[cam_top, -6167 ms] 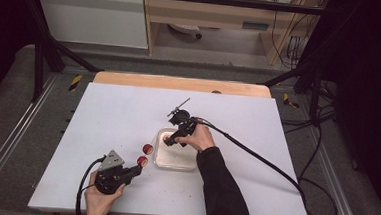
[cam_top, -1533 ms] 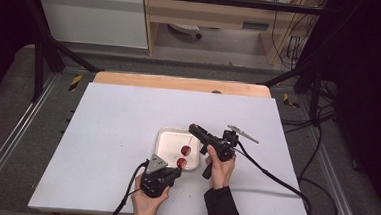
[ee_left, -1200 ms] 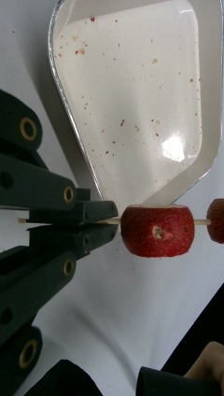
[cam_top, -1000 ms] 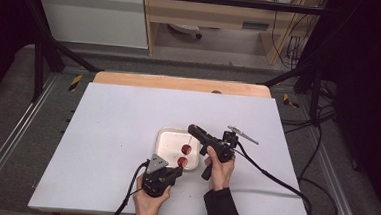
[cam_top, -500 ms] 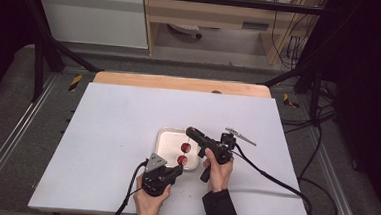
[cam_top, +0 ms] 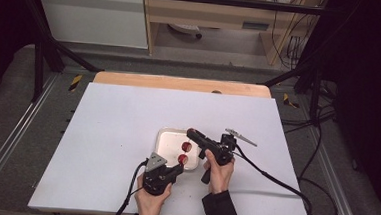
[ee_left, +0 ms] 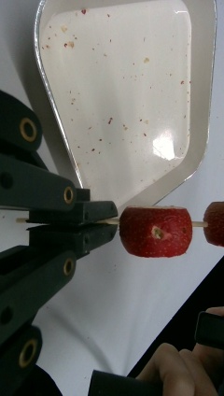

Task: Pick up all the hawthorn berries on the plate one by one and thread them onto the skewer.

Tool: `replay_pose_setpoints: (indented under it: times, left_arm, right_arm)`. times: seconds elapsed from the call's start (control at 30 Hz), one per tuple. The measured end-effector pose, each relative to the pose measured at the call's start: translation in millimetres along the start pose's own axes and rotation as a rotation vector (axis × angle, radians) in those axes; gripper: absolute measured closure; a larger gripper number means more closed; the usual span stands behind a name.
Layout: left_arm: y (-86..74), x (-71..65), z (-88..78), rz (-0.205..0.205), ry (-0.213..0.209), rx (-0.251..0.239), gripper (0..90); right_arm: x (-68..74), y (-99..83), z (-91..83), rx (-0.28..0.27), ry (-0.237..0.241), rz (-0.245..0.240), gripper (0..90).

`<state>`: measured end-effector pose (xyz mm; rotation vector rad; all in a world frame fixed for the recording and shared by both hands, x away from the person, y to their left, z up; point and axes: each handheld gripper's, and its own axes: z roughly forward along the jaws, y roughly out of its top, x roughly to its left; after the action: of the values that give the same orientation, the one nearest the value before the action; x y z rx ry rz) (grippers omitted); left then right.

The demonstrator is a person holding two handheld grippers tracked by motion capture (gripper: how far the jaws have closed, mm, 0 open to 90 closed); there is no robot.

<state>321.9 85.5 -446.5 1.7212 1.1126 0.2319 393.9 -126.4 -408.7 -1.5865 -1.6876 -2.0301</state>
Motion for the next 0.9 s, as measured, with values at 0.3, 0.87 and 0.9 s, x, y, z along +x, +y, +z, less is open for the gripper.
replay_pose_setpoints:
  times: [0.3, 0.87, 0.9]
  left_arm:
    - [-2.2, 3.1, 2.7, -0.029, -0.043, 0.005, 88.5]
    - [3.0, 17.3, -13.5, 0.019, 0.002, 0.002, 88.5]
    - [3.6, 18.5, -14.8, 0.025, 0.003, 0.006, 88.5]
  right_arm:
    - [-0.7, -0.9, -1.0, 0.028, -0.025, -0.053, 61.9]
    - [2.8, 16.1, -11.2, 0.144, -0.078, -0.228, 23.5]
    - [1.8, 18.6, -12.8, 0.159, -0.094, -0.257, 19.6]
